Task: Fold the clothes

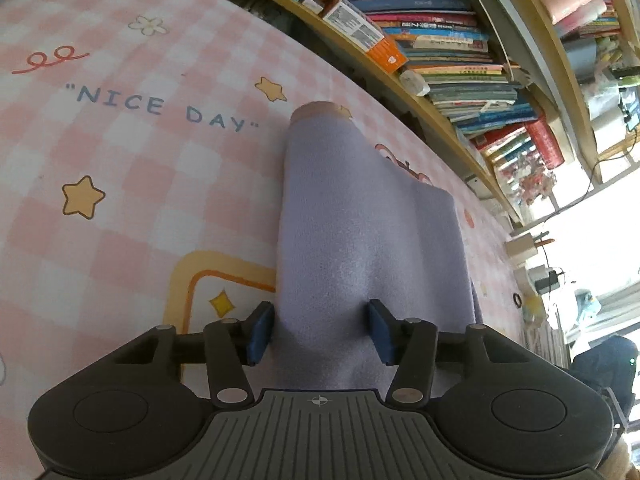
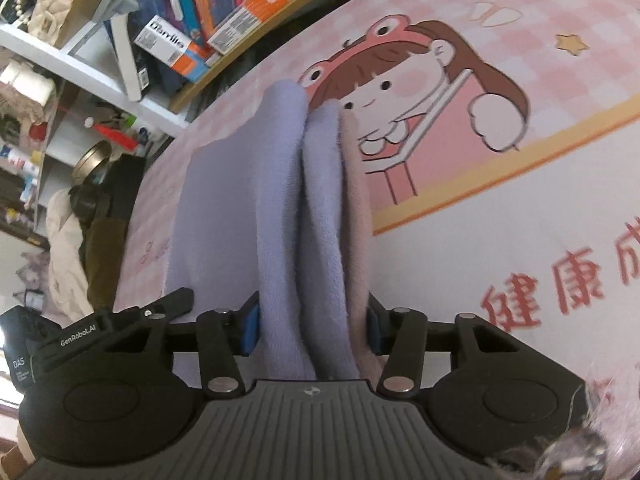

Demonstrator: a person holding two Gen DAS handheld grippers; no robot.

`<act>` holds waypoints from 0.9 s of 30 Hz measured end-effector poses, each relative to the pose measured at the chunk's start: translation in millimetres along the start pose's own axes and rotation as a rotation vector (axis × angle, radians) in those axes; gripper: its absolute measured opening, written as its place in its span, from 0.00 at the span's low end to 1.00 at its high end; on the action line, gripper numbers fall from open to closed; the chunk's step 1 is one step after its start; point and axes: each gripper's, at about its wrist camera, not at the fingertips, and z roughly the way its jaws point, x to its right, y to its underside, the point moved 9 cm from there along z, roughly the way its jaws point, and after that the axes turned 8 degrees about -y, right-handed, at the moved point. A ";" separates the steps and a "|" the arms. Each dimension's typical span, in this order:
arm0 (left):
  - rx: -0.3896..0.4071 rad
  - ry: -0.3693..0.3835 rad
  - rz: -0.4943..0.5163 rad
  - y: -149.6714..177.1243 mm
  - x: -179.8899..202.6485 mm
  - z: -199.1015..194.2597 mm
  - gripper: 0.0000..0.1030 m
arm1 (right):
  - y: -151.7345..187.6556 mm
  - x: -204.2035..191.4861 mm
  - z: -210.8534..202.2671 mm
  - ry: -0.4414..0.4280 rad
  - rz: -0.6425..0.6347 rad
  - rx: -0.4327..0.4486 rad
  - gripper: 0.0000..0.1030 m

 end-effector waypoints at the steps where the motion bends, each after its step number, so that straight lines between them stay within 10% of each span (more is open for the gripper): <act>1: 0.006 -0.009 0.000 0.4 1.2 0.2 0.45 | 0.0 -2.2 0.6 0.002 -0.026 -0.003 0.36; 27: 0.291 -0.169 0.134 3.8 89.0 -65.3 0.33 | -23.8 -45.6 -64.3 -0.108 -0.386 0.093 0.26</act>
